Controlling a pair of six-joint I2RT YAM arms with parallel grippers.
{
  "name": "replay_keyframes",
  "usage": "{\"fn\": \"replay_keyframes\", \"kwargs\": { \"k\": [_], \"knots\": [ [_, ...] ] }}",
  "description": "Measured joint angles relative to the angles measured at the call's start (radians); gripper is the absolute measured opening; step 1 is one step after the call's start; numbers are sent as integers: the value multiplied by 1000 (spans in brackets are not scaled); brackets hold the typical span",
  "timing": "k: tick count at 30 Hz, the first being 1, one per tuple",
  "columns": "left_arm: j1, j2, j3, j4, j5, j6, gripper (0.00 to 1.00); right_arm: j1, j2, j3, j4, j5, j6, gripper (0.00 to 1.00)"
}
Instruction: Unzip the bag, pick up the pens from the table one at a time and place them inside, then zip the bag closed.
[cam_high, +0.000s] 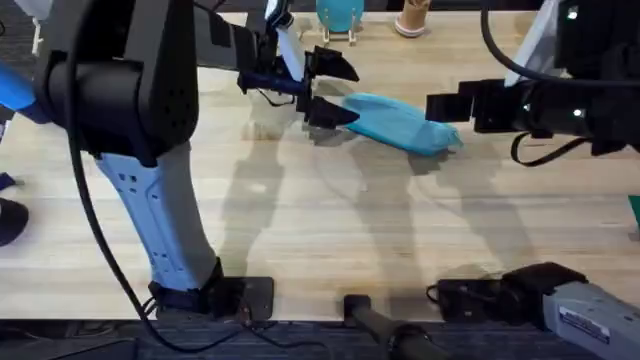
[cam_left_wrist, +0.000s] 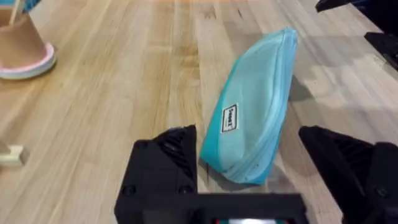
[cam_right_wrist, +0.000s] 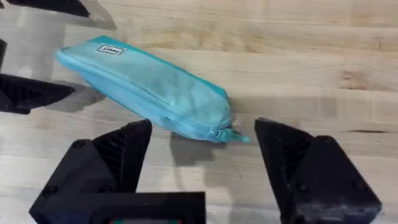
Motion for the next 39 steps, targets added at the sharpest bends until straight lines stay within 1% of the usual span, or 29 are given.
{"fn": "replay_keyframes", "kwargs": {
  "k": [3,5,9,14,20,25,27,31,35,39],
  "knots": [
    [3,-5,0,-2,-44,-57,993,0,0,0,0,0,0,997],
    [5,-26,0,-25,-90,-101,994,0,0,0,0,0,0,998],
    [9,-138,0,-111,-184,-146,994,0,0,0,0,2,-4,998],
    [9,-319,1,-260,-286,-168,995,0,0,0,0,5,-8,996],
    [7,-465,3,-483,-397,-173,995,0,0,0,0,5,-8,997],
    [-21,-570,3,-661,-526,-182,995,0,-4,0,-19,4,-52,997],
    [-37,-610,3,-706,-578,-207,995,0,-16,0,-27,4,-84,997],
    [-63,-687,3,-773,-671,-309,995,0,-54,0,-27,4,-139,997],
    [-66,-744,3,-786,-716,-436,996,0,-88,0,-32,4,-168,997],
    [-66,-779,3,-786,-760,-563,995,0,-116,0,-73,4,-183,997]
  ]
}}
